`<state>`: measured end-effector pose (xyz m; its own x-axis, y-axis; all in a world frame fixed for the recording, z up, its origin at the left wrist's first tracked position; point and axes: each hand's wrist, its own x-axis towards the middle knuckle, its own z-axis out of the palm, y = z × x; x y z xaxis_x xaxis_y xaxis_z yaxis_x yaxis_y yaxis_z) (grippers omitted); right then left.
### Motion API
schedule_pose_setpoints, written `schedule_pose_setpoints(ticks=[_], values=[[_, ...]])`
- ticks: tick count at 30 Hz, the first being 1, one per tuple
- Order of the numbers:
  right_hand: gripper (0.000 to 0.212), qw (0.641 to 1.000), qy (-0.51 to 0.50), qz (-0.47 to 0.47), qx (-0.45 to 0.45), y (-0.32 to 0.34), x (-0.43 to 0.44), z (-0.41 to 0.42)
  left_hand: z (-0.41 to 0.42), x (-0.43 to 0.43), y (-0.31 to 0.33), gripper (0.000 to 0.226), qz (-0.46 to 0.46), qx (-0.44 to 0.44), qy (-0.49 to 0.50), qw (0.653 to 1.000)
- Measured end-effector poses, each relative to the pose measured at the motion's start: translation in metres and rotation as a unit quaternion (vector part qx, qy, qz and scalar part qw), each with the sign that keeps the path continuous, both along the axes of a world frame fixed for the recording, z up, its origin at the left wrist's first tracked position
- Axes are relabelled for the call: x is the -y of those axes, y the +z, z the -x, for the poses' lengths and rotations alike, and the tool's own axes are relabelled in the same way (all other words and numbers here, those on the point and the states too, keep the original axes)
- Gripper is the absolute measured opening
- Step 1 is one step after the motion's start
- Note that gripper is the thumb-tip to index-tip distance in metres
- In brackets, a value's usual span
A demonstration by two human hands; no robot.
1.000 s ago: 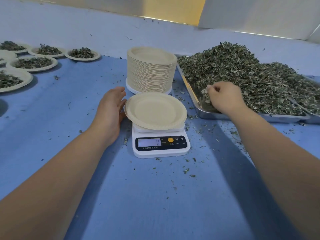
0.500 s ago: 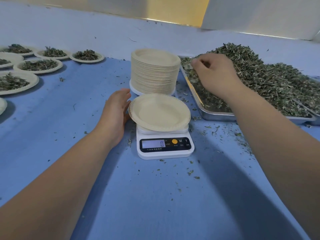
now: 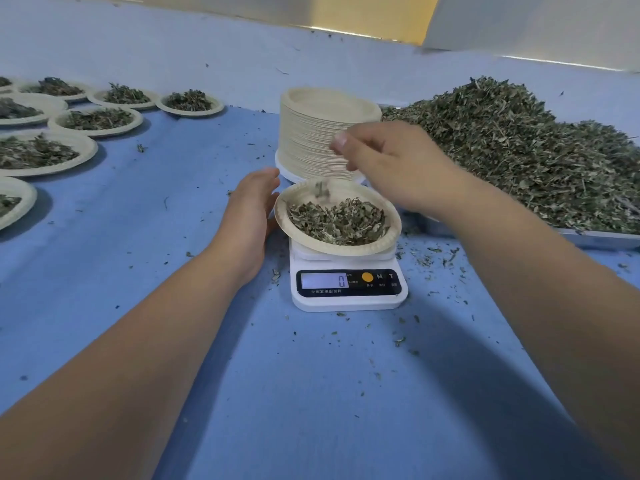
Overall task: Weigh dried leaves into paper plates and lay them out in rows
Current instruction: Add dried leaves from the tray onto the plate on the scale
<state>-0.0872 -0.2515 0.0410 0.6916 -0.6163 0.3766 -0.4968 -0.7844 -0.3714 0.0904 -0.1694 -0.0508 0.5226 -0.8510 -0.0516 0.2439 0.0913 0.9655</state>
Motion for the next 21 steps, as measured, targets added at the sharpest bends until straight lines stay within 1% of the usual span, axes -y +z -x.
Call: schedule_pose_setpoints(ticks=[2,5,8,9,10,12,14,15,17,18,21], values=[[0.05,0.999,-0.011,-0.011,0.041,-0.002,0.008,0.009,0.0,0.001,0.0,0.044,-0.006,0.008,-0.001,1.0],[0.042,0.996,-0.034,-0.017,0.086,-0.015,0.018,0.026,0.0,0.0,0.001,0.046,-0.007,0.019,0.001,1.0],[0.044,0.987,-0.125,0.006,0.103,-0.03,0.04,0.048,0.0,0.0,-0.001,0.043,-0.007,0.021,0.001,1.0],[0.045,0.983,-0.163,0.004,0.09,-0.035,0.048,0.057,0.0,0.0,-0.001,0.042,-0.008,0.022,0.0,1.0],[0.046,0.978,-0.201,0.002,0.055,-0.041,0.055,0.066,0.0,0.0,-0.001,0.041,-0.01,0.023,0.0,1.0],[0.049,0.961,-0.271,-0.023,-0.056,-0.053,0.067,0.083,0.002,0.0,0.001,0.048,-0.013,0.031,-0.001,0.999],[0.063,0.933,-0.315,-0.067,-0.164,-0.061,0.072,0.092,0.002,0.0,0.0,0.057,-0.015,0.038,0.002,0.999],[0.069,0.925,-0.317,-0.079,-0.193,-0.063,0.074,0.094,0.002,0.0,-0.001,0.052,-0.012,0.045,0.003,0.999],[0.076,0.923,-0.306,-0.086,-0.215,-0.064,0.077,0.093,0.001,0.002,-0.003,0.037,-0.008,0.05,0.004,0.999],[0.076,0.923,-0.306,-0.08,-0.219,-0.064,0.077,0.092,0.0,0.003,-0.004,0.034,-0.008,0.046,0.006,0.999],[0.071,0.923,-0.316,-0.053,-0.211,-0.067,0.077,0.092,-0.001,0.004,-0.005,0.036,-0.008,0.043,0.01,0.999]])
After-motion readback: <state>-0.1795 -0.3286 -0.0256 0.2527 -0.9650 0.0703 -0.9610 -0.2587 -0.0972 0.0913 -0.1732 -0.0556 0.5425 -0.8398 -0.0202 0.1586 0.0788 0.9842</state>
